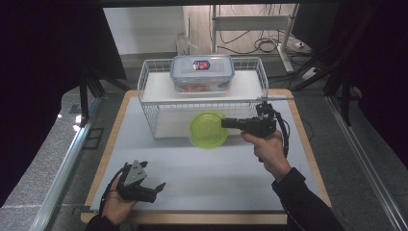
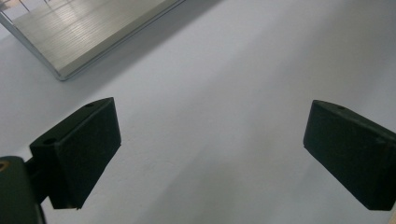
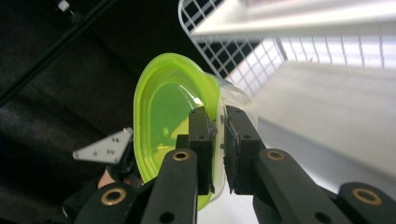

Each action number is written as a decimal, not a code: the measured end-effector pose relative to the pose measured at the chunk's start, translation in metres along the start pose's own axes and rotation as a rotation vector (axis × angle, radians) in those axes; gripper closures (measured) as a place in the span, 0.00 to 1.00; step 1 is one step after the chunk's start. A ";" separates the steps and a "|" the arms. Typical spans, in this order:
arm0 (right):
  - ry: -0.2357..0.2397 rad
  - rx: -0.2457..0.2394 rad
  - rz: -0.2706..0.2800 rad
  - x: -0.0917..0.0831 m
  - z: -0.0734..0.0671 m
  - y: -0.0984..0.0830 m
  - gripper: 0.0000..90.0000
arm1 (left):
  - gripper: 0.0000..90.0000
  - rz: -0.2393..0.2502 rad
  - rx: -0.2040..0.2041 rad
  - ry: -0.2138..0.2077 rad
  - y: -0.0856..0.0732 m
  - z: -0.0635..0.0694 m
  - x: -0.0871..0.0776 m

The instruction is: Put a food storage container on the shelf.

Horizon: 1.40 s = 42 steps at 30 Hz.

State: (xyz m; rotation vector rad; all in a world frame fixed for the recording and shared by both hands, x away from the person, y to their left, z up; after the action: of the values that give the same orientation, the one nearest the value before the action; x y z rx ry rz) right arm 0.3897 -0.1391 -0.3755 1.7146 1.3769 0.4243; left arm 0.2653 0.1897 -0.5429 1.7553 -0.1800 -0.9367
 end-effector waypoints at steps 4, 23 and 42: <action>-0.003 -0.006 0.035 -0.005 -0.006 0.021 0.92 | 0.04 0.003 -0.003 0.000 0.000 0.000 0.000; -0.171 -0.048 0.149 0.013 -0.012 0.145 0.92 | 0.04 0.010 0.000 -0.016 0.001 0.001 0.000; -0.282 0.093 0.158 0.060 0.022 0.182 0.88 | 0.04 0.007 0.005 -0.043 0.001 0.004 0.001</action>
State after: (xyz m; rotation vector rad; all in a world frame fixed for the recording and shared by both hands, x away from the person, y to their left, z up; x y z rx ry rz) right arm 0.5376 -0.0947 -0.2590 1.8860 1.0777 0.1966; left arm 0.2635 0.1862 -0.5431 1.7388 -0.2164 -0.9699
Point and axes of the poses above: each handheld gripper's, and its own axes: x roughly forward along the jaws, y roughly out of its top, z roughly to its right, the point moved 4 cm from there along x, roughly forward along the jaws, and after that the axes turned 6 degrees about z, right-handed, at the moved point
